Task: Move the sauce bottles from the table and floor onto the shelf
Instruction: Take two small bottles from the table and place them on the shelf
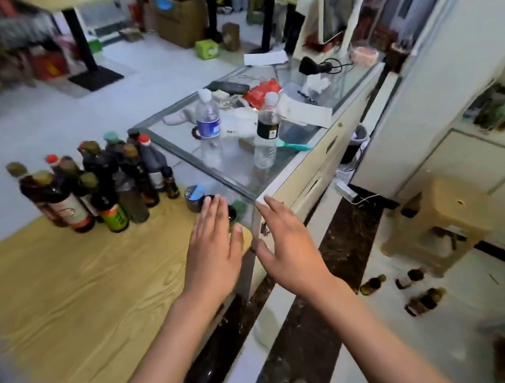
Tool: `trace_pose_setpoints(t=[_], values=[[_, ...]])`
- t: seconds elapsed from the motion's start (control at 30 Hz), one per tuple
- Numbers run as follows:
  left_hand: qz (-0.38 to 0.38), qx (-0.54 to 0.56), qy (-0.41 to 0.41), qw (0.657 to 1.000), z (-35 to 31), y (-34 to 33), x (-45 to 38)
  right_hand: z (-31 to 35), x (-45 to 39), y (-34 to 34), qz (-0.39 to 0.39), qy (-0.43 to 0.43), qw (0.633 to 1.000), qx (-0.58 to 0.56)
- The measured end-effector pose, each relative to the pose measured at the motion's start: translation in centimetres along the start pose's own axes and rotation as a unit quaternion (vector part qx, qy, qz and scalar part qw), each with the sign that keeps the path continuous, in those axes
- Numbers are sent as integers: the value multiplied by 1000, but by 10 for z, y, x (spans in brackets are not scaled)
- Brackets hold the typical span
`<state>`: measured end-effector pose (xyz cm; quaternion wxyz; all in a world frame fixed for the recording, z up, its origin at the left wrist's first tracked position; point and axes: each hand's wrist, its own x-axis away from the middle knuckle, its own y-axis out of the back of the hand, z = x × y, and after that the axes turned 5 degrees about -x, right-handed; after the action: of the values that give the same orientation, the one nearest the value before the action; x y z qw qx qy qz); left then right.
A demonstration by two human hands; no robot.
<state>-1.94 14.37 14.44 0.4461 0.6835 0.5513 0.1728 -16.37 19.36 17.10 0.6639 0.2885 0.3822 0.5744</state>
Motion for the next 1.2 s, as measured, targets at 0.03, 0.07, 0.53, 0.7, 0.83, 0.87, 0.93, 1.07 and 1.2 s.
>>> trace_pose_setpoints(t=[0.03, 0.07, 0.53, 0.7, 0.83, 0.87, 0.93, 1.07, 1.2], values=[[-6, -4, 14, 1000, 9, 1, -5, 0, -11, -7, 11, 7, 1000, -6], [-9, -8, 29, 1000, 17, 2, -10, 0, -23, -13, 22, 13, 1000, -11], [-35, -89, 187, 978, 85, -8, -105, -39, -203, -95, 140, 81, 984, -78], [-42, -56, 246, 967, 112, -22, -142, -42, -240, -127, 187, 47, 980, -41], [-39, 1, 295, 955, 153, -34, -178, -47, -258, -166, 184, -20, 982, -27], [-35, 7, 303, 952, 164, -37, -187, -49, -263, -175, 188, -30, 981, -20], [-16, 20, 306, 952, 183, -44, -205, -53, -276, -182, 225, -50, 973, 9], [0, 5, 283, 959, 229, -64, -238, -51, -301, -206, 245, -63, 967, 42], [39, -18, 271, 962, 250, -85, -262, -53, -316, -238, 278, -78, 955, 71]])
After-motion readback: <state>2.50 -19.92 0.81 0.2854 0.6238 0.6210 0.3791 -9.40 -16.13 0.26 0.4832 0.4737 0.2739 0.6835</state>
